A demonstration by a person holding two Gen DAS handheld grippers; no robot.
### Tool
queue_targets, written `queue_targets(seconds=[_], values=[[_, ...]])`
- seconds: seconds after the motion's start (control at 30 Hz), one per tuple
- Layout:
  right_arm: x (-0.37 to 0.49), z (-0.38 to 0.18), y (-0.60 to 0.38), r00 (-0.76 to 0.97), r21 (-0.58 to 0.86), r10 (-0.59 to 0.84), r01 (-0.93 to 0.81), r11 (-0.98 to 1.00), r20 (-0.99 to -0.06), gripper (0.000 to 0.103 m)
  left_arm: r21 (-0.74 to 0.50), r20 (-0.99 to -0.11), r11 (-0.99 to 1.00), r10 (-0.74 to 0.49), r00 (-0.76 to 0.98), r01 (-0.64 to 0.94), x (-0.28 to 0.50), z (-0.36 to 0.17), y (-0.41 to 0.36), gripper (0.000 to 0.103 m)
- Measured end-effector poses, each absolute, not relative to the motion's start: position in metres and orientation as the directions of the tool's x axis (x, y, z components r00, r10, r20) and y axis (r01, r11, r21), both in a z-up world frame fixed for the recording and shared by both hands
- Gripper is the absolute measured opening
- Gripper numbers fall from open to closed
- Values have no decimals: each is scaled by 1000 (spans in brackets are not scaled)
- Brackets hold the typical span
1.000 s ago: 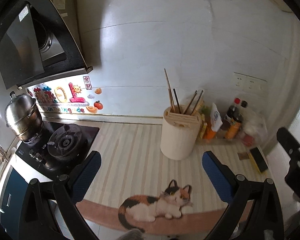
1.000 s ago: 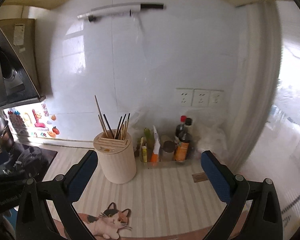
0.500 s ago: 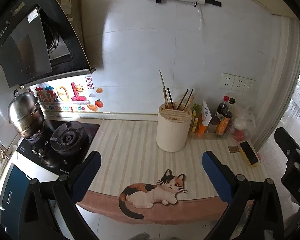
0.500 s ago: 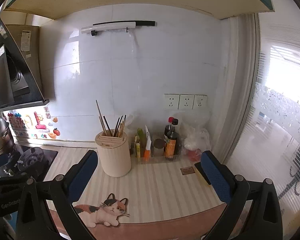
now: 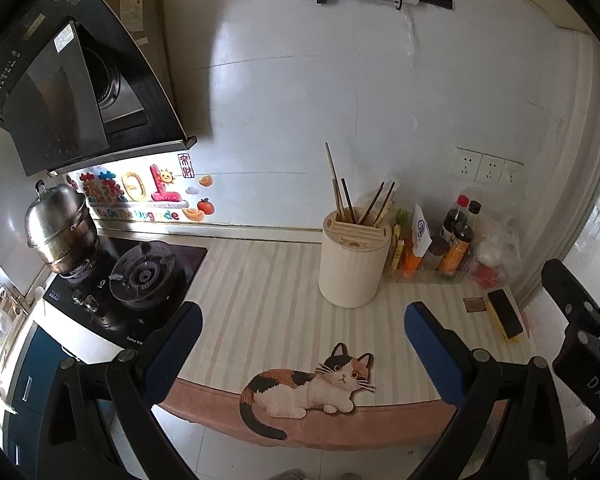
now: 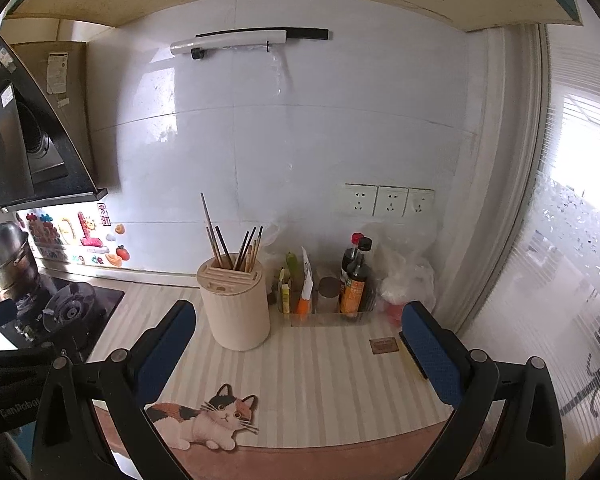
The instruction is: Organize utensils
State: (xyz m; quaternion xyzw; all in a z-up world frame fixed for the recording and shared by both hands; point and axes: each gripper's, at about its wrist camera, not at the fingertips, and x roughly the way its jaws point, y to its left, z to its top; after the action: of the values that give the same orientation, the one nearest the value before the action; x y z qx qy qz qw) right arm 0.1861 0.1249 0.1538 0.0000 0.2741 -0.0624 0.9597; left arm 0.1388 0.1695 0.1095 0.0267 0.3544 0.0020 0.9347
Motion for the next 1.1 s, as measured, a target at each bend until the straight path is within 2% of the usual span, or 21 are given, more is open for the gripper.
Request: queue_targets(seconds=[1.1], values=[[195,145,119,837,-47,-110,101,994,-536,103,86,-642,996,67,764,-16,141,110,165,103]])
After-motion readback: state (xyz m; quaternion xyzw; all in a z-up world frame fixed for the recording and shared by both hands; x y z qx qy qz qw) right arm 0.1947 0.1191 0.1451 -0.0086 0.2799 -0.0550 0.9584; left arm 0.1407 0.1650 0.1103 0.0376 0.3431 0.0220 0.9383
